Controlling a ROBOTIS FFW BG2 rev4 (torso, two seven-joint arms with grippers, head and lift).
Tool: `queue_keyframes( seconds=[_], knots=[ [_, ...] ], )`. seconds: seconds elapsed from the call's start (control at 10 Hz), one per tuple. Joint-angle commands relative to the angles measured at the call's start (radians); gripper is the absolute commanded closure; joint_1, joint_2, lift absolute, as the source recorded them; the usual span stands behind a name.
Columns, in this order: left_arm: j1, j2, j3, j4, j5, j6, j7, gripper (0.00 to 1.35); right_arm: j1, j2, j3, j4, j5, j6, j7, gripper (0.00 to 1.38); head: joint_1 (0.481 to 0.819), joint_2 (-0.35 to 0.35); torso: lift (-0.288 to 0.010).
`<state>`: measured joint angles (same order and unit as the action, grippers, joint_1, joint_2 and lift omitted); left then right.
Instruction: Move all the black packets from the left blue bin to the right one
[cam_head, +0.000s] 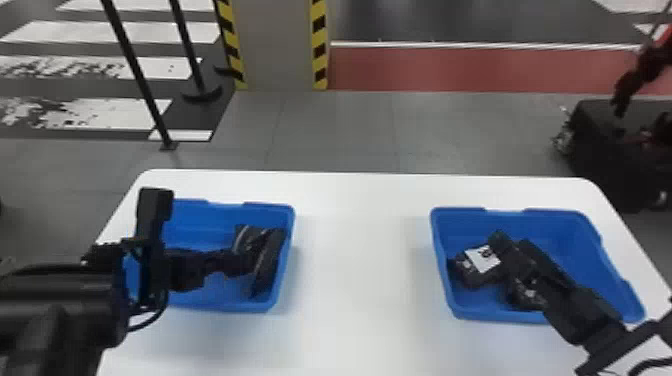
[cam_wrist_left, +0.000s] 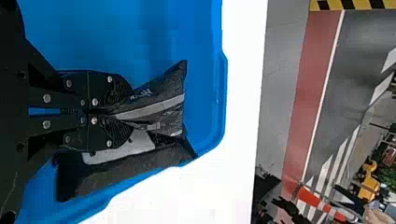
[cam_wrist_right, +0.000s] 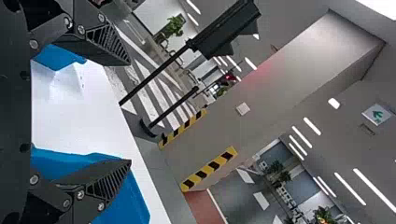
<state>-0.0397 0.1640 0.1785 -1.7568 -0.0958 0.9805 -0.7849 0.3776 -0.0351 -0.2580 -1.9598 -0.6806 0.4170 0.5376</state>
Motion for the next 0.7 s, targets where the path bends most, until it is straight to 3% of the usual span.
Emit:
queue_keyframes(
  seconds=[0.0, 0.1, 0.3, 0.5, 0.6],
  knots=[
    [0.113, 0.0, 0.033, -0.218, 0.005, 0.075, -0.016, 1.21, 0.0, 0.004, -0.001, 0.002, -0.008, 0.008, 0.007, 0.3, 0.695, 0.046, -0.11],
    [0.18, 0.0, 0.045, -0.35, 0.034, 0.109, -0.028, 1.21, -0.002, 0.006, 0.0, 0.002, -0.008, 0.02, 0.021, 0.3, 0.695, 0.052, -0.11],
    [0.209, -0.008, 0.029, -0.468, 0.057, 0.121, -0.071, 1.21, -0.029, 0.006, 0.002, 0.01, -0.008, 0.044, 0.051, 0.31, 0.695, 0.051, -0.11],
    [0.167, -0.018, -0.025, -0.473, 0.057, 0.06, -0.119, 1.21, -0.071, 0.006, 0.016, 0.015, -0.007, 0.079, 0.081, 0.31, 0.695, 0.018, -0.11],
    [0.128, -0.009, -0.067, -0.448, 0.048, 0.009, -0.137, 1.21, -0.088, 0.006, 0.025, 0.012, -0.004, 0.093, 0.09, 0.31, 0.695, 0.009, -0.11]
  ],
)
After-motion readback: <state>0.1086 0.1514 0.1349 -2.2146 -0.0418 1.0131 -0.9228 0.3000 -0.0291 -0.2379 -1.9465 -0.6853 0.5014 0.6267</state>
